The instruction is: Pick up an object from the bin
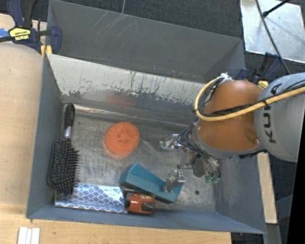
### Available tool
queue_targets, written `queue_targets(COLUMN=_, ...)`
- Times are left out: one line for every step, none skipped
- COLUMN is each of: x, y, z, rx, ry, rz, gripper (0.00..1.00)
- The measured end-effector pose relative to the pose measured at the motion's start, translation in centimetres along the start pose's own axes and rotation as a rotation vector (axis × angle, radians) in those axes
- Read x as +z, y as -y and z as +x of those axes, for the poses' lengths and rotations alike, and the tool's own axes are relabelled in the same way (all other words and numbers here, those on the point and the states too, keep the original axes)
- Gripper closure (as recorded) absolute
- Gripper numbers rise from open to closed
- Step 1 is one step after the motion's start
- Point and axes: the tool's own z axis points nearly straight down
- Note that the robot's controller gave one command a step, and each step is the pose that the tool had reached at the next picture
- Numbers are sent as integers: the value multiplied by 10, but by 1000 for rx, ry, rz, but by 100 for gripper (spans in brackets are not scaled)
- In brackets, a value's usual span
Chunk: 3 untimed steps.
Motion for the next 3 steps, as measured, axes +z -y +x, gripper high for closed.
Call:
queue_targets(x=27, y=-13, z=0, rx=-211, ry=-8, rz=-2, gripper=0)
queue_targets(x=21, y=-6, z=6, rx=-218, ry=-36, rz=3, gripper=100)
queue_targets(x=21, y=-6, z=6, rx=-219, ry=-36, rz=3, gripper=100)
